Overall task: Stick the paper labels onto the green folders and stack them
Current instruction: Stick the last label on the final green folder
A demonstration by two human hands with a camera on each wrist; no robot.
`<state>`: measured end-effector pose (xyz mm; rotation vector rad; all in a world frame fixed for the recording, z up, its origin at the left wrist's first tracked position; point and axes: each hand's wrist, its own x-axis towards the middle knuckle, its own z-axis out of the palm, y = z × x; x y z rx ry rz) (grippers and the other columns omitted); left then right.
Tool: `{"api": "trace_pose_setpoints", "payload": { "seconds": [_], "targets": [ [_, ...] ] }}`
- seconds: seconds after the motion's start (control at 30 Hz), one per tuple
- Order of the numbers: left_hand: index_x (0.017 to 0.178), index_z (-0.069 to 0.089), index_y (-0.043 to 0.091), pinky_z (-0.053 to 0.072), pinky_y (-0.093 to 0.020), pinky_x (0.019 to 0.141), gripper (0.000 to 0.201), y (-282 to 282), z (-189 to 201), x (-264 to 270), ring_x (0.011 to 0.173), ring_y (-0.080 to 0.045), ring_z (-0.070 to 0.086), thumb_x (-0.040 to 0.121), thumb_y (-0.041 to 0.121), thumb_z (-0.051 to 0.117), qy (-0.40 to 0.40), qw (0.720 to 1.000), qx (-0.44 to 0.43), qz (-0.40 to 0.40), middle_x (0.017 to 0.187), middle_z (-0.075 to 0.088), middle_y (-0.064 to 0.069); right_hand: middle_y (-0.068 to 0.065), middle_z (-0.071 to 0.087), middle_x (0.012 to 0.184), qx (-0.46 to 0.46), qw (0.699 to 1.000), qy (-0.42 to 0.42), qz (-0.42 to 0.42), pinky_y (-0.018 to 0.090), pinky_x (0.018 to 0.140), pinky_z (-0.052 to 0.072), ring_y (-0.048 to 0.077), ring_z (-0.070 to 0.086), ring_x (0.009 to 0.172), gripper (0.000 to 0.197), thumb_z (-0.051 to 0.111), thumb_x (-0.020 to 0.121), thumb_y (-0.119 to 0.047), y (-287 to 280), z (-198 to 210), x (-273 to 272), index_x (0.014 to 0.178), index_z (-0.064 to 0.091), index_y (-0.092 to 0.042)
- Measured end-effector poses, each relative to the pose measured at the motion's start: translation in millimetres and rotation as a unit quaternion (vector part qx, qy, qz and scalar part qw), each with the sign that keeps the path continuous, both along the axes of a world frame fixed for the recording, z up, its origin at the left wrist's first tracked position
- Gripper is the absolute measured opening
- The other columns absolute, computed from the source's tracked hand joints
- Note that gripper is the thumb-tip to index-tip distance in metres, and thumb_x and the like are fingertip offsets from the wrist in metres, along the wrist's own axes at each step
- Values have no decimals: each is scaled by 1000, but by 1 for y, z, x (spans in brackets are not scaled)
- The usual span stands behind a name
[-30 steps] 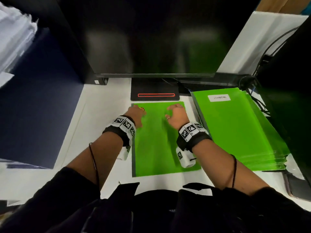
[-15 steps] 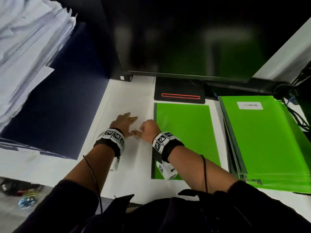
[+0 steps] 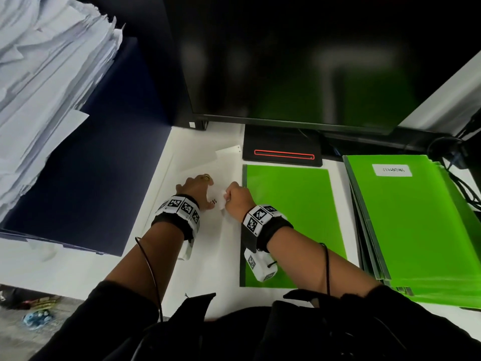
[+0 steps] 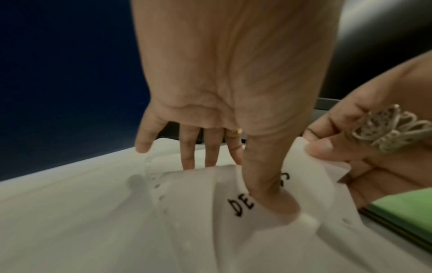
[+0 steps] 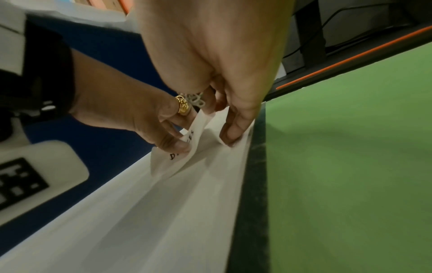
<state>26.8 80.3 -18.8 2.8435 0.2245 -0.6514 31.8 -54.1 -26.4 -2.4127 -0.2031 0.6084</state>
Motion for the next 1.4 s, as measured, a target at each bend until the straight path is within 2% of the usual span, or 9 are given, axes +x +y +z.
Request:
{"api": "trace_pose_setpoints", "payload": {
  "seconds": [0.1, 0.23, 0.47, 0.6, 0.8, 1.0, 1.13, 1.2, 1.4],
  "targets": [
    [121, 43, 27, 26, -53, 105, 66, -2, 4, 8, 121, -24, 47, 67, 35, 81, 47, 999, -11, 10, 124, 54, 3, 23, 59, 116, 22, 1000, 0, -13, 29, 77, 42, 33, 57, 108, 15, 43, 90, 3, -4, 6, 4, 104, 44, -2],
    [138, 34, 28, 14, -69, 106, 99, -1, 7, 6, 140, -29, 26, 56, 46, 85, 98, 993, 37, -46, 154, 19, -1, 26, 57, 117, 60, 997, 13, -51, 34, 84, 43, 36, 55, 109, 17, 39, 94, 0, -16, 11, 10, 111, 40, 3],
    [118, 53, 24, 25, -57, 108, 70, -17, 13, 17, 123, -23, 43, 64, 65, 70, -25, 996, -84, 17, 125, 49, 1, 18, 59, 101, 121, 977, -48, -170, 35, 78, 49, 29, 57, 95, 5, 39, 96, -7, -51, 7, 25, 93, 37, -9],
    [122, 56, 14, 40, -42, 99, 48, -49, 15, 26, 120, -26, 47, 88, 49, 55, -137, 984, -116, -4, 127, 51, -5, 11, 52, 90, 121, 963, -70, -232, 38, 77, 51, 25, 57, 87, 6, 41, 96, -5, -81, 6, 33, 92, 38, -9],
    [99, 64, 7, 48, -28, 85, 24, -96, 13, 33, 91, -22, 62, 88, 28, 62, -189, 940, -278, 62, 93, 65, -7, 18, 59, 89, 100, 946, -85, -297, 45, 81, 51, 37, 64, 91, 6, 40, 96, -8, -119, 3, 40, 91, 38, -10],
    [83, 62, 4, 48, -29, 81, 21, -124, 11, 42, 81, -25, 60, 90, 22, 53, -149, 956, -244, 63, 80, 66, -13, 20, 65, 103, 41, 942, -97, -318, 30, 81, 42, 31, 59, 100, 12, 49, 91, -5, -150, 2, 46, 96, 57, 4],
    [89, 64, 3, 50, -32, 81, 28, -133, 6, 49, 87, -28, 63, 93, 28, 51, -136, 963, -226, 45, 87, 68, -15, 14, 60, 100, 10, 949, -68, -309, 33, 83, 45, 27, 56, 98, 24, 61, 88, -33, -163, -5, 53, 85, 55, -11],
    [93, 63, 3, 49, -32, 81, 30, -135, 4, 51, 90, -28, 63, 95, 30, 50, -128, 968, -215, 38, 92, 68, -14, 12, 57, 114, -41, 954, -37, -296, 36, 91, 45, 28, 51, 110, 29, 60, 86, -46, -168, -5, 57, 88, 55, -17],
    [105, 63, 0, 46, -36, 89, 34, -141, 4, 64, 104, -30, 60, 98, 29, 46, -99, 984, -145, 16, 107, 65, -15, 12, 45, 137, -119, 960, -12, -253, 39, 100, 38, 28, 39, 127, 34, 55, 90, -47, -169, -6, 68, 102, 64, -16]
  ]
}}
